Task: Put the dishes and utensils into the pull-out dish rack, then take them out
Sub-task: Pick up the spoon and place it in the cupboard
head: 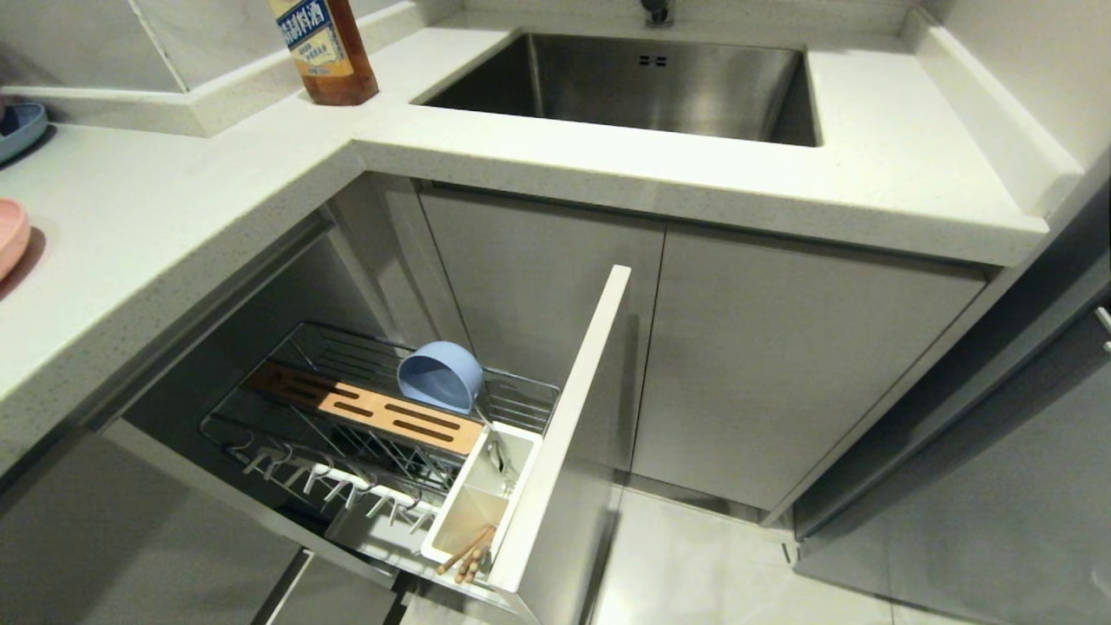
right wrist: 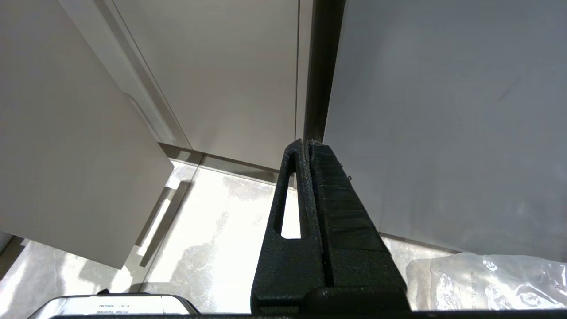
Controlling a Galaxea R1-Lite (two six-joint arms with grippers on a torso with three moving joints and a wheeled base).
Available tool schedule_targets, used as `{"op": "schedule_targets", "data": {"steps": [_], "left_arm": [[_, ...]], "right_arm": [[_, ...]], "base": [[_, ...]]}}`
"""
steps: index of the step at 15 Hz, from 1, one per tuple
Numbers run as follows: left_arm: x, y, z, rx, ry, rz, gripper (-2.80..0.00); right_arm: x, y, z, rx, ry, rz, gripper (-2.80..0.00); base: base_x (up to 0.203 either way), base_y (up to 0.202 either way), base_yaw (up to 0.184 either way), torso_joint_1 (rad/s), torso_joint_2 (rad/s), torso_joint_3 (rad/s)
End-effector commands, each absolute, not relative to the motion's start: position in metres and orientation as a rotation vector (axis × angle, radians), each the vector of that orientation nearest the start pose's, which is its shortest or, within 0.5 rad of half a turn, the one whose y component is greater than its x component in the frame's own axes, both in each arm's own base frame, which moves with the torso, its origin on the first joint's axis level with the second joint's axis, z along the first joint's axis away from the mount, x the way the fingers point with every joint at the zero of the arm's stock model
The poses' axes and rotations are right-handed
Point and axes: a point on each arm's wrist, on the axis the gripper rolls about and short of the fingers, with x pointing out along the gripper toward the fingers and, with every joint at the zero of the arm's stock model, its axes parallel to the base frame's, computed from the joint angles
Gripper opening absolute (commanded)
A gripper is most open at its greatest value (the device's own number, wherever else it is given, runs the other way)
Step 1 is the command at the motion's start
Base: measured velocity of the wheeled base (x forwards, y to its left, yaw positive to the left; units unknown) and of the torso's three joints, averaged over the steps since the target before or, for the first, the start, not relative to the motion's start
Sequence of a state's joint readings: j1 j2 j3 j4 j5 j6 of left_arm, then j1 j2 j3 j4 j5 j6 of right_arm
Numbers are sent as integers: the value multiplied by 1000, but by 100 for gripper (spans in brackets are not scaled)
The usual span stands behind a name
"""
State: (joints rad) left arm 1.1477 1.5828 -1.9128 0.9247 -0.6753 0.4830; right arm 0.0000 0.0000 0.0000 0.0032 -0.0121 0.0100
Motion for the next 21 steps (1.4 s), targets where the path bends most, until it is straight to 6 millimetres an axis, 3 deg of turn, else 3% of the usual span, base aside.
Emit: {"op": "schedule_targets", "data": {"steps": [1,5,7,12,21], "left_arm": [[106,202,371,-15,468,346,-280],[109,208,363,1,502,321,-280],[109,208,362,8,500,309,0],[106,201,360,-31,514,274,0],[119,219,341,-83,559,234,0]], "right_arm": [[-23,0,75,11,5,-11,-280],[-23,0,75,10,5,-12,-280],[-23,0,75,10,5,-11,-280],[-23,0,75,11,5,-12,-280],[-23,0,75,10,5,-11,-280]], "base": [[0,0,0,0,0,0],[0,0,0,0,0,0],[0,0,0,0,0,0],[0,0,0,0,0,0],[0,0,0,0,0,0]]}}
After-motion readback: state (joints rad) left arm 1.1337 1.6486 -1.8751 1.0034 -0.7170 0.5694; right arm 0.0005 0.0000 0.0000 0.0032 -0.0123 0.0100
